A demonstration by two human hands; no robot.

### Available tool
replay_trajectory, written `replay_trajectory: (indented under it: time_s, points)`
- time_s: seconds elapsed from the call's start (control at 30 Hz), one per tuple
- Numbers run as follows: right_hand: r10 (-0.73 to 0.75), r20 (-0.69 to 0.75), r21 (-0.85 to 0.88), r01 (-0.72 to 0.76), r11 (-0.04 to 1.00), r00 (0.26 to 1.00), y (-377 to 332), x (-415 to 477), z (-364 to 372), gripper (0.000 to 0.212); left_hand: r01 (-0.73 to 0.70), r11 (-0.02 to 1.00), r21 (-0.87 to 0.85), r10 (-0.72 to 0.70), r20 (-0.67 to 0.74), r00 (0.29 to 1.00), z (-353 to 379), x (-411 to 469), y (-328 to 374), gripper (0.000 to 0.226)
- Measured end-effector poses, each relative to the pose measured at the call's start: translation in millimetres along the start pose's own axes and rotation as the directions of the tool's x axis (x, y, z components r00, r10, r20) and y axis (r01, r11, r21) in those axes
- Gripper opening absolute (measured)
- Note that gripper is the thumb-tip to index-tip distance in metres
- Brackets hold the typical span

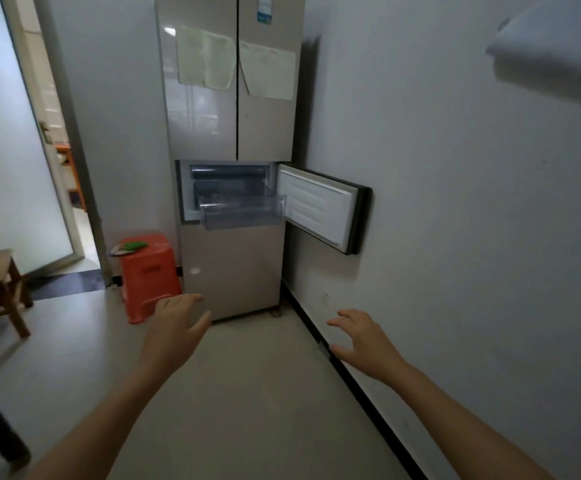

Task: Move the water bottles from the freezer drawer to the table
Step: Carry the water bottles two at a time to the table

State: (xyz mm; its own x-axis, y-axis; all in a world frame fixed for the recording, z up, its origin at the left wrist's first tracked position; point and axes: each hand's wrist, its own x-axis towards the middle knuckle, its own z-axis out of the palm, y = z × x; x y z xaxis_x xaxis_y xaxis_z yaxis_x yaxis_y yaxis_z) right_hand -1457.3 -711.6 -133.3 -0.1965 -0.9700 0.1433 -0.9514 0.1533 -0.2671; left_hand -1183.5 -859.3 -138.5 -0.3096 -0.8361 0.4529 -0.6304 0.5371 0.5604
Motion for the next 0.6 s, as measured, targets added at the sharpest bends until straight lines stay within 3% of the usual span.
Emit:
replay_trajectory:
  time_s: [0.27, 0.37, 0.6]
  points:
    - [-0.047, -0.042, -0.091, 0.043, 0.995, 0.998, 33, 138, -7, 0.047, -0.018, 0.999, -0.046, 0.017, -0.032, 0.999, 53, 130, -36, 0.027]
    - [-0.024, -0.064, -0.052, 0.021, 0.998, 0.998, 47, 178, -1, 0.046, -0.012, 1.000, -0.017, 0.011, -0.038, 0.999, 77, 160, -43, 0.027]
    - [0.020, 0.021, -0.005, -0.020, 1.000, 1.000, 86, 243, 26, 0.048, 0.009, 1.000, 0.013, -0.009, 0.026, 1.000, 131, 204, -75, 0.027]
